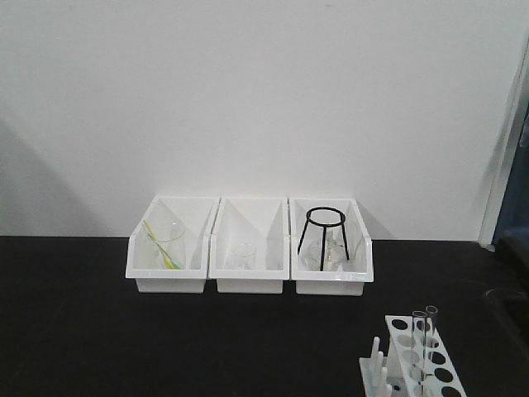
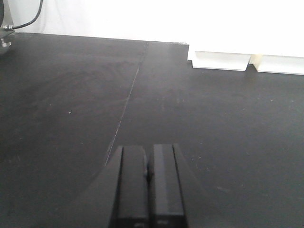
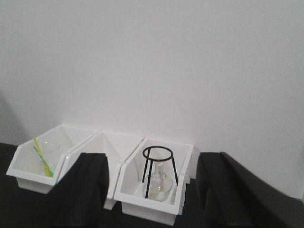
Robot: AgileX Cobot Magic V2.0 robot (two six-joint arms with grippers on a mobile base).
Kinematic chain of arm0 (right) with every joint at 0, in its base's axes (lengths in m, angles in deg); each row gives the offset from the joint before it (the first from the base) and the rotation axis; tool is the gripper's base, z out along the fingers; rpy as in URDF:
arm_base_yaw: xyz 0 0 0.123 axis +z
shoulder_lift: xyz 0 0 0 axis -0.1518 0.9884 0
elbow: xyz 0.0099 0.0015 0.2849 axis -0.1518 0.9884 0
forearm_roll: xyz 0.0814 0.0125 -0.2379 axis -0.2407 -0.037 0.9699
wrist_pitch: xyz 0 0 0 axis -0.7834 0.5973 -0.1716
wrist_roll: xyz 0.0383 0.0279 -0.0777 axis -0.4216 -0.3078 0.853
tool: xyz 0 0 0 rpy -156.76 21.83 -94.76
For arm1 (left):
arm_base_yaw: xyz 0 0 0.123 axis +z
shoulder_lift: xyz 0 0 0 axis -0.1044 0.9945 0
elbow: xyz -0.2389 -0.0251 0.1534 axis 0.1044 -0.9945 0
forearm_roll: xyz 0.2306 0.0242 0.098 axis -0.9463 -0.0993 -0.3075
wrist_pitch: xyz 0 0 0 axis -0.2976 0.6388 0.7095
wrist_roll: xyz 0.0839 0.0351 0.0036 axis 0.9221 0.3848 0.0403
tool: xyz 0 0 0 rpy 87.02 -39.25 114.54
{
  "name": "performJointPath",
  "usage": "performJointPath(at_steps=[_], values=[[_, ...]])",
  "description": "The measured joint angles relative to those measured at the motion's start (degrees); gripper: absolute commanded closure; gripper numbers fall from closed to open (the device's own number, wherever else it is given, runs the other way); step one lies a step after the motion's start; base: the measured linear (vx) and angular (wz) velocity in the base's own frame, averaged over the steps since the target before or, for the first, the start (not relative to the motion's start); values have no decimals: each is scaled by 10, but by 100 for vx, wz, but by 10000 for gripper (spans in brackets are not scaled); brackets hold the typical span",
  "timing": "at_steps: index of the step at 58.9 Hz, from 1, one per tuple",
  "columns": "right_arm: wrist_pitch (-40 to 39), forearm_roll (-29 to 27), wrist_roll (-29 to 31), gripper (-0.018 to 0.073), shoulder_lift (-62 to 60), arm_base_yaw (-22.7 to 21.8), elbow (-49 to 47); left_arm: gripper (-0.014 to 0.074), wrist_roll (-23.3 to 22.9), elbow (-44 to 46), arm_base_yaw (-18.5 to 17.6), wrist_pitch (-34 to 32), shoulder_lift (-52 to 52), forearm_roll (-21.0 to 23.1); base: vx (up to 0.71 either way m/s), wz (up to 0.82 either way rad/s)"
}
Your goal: Flip and reinsert test tube from rack
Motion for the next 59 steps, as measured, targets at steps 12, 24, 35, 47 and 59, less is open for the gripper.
performJointPath(at_steps=[12,24,35,47,59], values=[[3,2,-5,80,-37,0,0,603,0,0,0,0,0,0,0,0],[4,2,-5,125,-42,0,0,603,0,0,0,0,0,0,0,0],[5,2,2,312,-42,0,0,603,0,0,0,0,0,0,0,0],[55,-85,94,575,-72,0,13,603,0,0,0,0,0,0,0,0],[140,-352,340,572,-160,0,78,603,0,0,0,0,0,0,0,0]])
